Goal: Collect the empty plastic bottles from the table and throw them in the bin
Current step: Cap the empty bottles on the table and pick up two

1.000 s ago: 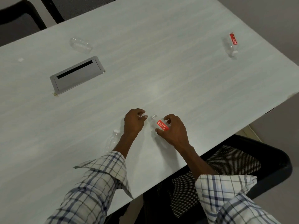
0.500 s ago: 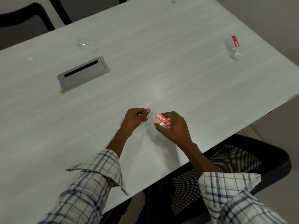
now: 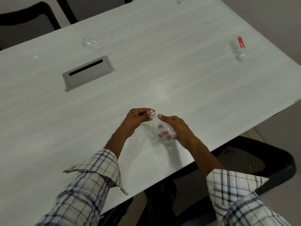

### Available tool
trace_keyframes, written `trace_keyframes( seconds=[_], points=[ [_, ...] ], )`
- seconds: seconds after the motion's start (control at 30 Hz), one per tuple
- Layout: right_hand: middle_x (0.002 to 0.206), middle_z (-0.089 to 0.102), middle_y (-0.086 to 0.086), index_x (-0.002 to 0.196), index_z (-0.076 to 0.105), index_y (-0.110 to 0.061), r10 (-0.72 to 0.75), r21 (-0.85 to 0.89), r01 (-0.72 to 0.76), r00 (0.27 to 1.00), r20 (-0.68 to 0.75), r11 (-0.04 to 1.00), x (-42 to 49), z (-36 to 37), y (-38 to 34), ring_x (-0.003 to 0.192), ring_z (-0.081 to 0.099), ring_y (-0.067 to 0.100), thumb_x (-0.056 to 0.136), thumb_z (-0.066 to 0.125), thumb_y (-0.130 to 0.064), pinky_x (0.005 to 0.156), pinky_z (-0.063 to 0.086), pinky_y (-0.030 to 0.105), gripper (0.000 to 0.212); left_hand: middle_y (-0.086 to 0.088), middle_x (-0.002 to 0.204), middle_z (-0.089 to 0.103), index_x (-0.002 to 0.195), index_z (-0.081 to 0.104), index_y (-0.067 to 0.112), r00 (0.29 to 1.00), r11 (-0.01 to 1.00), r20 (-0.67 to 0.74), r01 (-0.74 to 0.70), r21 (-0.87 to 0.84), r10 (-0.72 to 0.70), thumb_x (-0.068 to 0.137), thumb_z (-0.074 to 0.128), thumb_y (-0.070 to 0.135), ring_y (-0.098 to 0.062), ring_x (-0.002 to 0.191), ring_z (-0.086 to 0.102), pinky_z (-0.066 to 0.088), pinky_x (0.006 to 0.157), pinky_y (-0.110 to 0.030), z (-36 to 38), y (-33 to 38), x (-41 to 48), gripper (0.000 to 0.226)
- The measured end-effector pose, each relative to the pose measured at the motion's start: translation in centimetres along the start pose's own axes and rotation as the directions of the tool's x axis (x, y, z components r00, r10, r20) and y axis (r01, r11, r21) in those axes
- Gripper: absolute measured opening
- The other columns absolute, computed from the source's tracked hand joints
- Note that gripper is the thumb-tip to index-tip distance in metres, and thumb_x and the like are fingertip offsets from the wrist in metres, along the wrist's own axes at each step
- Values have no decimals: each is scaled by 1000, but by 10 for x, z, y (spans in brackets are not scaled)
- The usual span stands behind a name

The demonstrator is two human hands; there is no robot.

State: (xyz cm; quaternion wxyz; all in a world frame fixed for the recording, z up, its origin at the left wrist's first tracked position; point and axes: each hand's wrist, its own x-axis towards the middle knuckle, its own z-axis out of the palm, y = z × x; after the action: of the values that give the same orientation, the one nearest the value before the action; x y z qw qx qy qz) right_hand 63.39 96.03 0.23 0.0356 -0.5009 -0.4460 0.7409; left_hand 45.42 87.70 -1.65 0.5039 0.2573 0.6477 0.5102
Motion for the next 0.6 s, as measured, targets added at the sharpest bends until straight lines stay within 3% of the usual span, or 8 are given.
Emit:
trace_keyframes(
  seconds=[0.07, 0.17, 0.3, 0.43, 0.5, 0.6],
  points=[
    [106, 73, 14, 113, 58, -11, -49, -124, 43, 998, -43, 991, 2, 3, 0, 74, 72, 26, 55, 94, -51, 60, 51, 32, 79, -12, 115, 70, 115, 68, -3, 1000, 1000, 5, 0, 30, 0, 95, 60, 14, -18, 102, 68, 56, 84, -22, -1, 2, 0, 28],
    [90, 69, 9, 106, 60, -6, -105, -204, 97, 994, -31, 974, -1, 4, -2, 61, 69, 15, 58, 96, -35, 49, 50, 25, 67, -9, 113, 72, 115, 69, 1, 1000, 999, 30, 2, 52, -3, 95, 60, 17, -16, 101, 69, 56, 86, -23, -4, 5, -1, 27],
    [85, 71, 7, 94, 67, -8, -317, -247, 290, 945, -77, 925, -1, 3, 1, 62, 66, 8, 68, 92, -27, 55, 54, 27, 41, -4, 110, 74, 111, 72, 5, 1000, 1000, 2, 19, 17, -19, 94, 62, 21, -15, 99, 70, 55, 83, -21, -9, 7, -2, 26],
    [88, 76, -7, 96, 76, -20, -489, -396, 413, 866, -109, 820, 3, 7, 9, 76, 69, 7, 78, 82, -38, 66, 52, 17, 26, -6, 111, 73, 111, 71, 2, 1000, 1000, -20, 1, -8, -1, 93, 63, 21, -17, 103, 70, 55, 84, -21, -12, 5, -3, 27],
    [91, 77, 3, 98, 77, -16, -394, -250, 355, 910, -127, 901, 4, 9, 7, 77, 72, 17, 83, 79, -36, 66, 57, 25, 25, -8, 113, 73, 113, 70, 1, 1000, 1000, -6, -9, -11, 9, 94, 62, 21, -17, 105, 69, 55, 85, -22, -11, 4, -4, 29],
    [98, 74, 21, 102, 71, -7, -96, 42, 100, 992, -76, 994, 2, 9, -1, 65, 70, 35, 82, 80, -38, 64, 57, 39, 38, -11, 115, 71, 114, 69, -3, 1000, 1000, 1, -11, -26, 11, 95, 60, 21, -20, 106, 69, 54, 85, -21, -12, 2, -5, 31]
  ],
)
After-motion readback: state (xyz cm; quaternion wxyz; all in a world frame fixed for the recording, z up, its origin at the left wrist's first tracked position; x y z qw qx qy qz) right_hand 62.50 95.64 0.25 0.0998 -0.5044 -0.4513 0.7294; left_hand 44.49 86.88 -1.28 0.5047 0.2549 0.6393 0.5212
